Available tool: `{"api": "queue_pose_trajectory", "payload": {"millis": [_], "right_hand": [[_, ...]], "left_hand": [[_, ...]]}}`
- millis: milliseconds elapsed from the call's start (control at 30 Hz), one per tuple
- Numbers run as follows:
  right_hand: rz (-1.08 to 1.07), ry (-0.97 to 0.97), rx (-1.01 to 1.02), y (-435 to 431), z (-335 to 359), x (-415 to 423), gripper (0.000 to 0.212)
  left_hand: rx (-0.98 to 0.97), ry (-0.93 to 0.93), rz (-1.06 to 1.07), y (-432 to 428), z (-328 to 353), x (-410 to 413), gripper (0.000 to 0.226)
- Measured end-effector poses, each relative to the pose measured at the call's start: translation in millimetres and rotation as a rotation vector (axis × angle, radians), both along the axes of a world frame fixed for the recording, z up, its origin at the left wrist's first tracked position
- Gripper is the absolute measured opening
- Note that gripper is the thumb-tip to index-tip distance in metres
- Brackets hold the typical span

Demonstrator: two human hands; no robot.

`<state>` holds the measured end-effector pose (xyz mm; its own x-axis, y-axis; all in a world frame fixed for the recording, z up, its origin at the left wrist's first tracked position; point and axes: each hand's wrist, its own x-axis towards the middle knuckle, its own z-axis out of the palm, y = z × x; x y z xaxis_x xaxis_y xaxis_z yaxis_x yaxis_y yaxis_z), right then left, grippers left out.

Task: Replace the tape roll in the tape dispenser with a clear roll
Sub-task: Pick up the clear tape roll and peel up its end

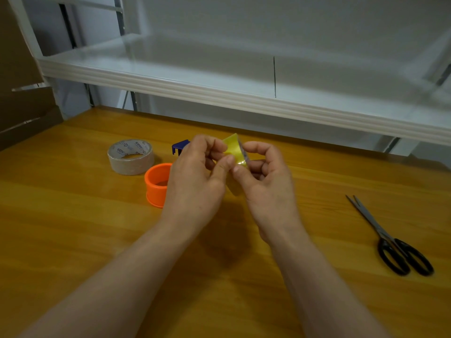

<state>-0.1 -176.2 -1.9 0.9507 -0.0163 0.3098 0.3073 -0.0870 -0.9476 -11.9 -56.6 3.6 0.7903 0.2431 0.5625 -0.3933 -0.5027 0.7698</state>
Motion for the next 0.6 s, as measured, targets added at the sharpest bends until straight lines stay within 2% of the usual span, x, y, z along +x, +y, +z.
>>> {"api": "queue_pose_trajectory", "payload": {"millis": [167,333,467,600], "right_hand": [[-0.008,-0.022,-0.079,0.3,0.0,-0.5,0.035],[-0.006,-0.02,-0.091,2.0,-0.5,-2.1,0.034],[0.038,-0.001,0.022,4.9,2.1,-2.8,0.036],[0.144,0.104,0.199,3.6,8.2,-3.9,0.038]], "left_hand": [[0.066,-0.021,0.068,0.6,1.8,-1.3,0.006],[0.227,-0.059,0.126,-3.7,0.9,-2.3,0.006],[0.402,-0.097,0.218,-5.8,-1.8,1.1,0.014],[0.459,-0.271,0.24,-3.1,1.0,2.1,0.021]]}}
